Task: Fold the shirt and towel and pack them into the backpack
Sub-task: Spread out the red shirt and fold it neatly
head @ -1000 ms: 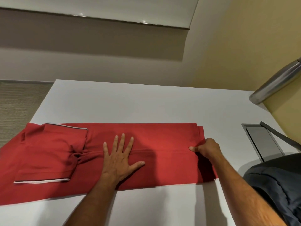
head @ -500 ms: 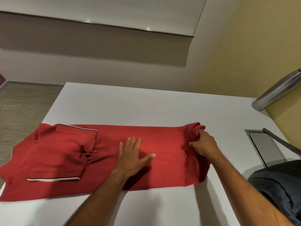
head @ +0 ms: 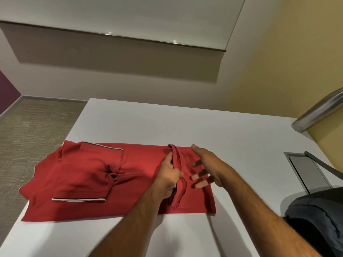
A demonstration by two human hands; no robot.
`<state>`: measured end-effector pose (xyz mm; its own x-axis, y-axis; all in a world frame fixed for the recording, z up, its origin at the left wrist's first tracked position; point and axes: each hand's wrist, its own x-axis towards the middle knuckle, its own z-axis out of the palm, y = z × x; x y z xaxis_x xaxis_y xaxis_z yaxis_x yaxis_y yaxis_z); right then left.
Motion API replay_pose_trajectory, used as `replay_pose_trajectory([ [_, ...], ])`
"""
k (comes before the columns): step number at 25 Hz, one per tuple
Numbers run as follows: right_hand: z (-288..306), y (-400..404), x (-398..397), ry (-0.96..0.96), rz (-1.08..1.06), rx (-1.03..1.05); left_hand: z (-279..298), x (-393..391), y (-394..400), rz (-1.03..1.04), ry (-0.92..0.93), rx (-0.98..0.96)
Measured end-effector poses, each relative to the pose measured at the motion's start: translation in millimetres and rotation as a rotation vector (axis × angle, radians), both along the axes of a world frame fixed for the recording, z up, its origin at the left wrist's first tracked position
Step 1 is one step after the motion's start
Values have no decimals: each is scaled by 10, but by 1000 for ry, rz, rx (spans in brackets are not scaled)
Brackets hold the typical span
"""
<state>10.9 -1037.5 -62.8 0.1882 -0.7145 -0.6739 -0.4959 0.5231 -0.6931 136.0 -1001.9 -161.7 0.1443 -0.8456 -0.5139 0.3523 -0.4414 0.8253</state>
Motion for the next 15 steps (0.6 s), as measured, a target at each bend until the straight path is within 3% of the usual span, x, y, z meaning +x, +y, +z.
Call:
replay_pose_trajectory([
  [6,-360,-66,-324,116,-144,-14,97,475,-65,-23,-162,-51],
  [12,-926,-27,-323,279,-79,-63,116,1151,88,-1,-382,25],
  [14,-1023,4,-239,302,-50,-115,45,1283,191,24,-532,75],
  [15,-1067,9,-190,297,-48,-128,18,1322,251,3,-726,98],
])
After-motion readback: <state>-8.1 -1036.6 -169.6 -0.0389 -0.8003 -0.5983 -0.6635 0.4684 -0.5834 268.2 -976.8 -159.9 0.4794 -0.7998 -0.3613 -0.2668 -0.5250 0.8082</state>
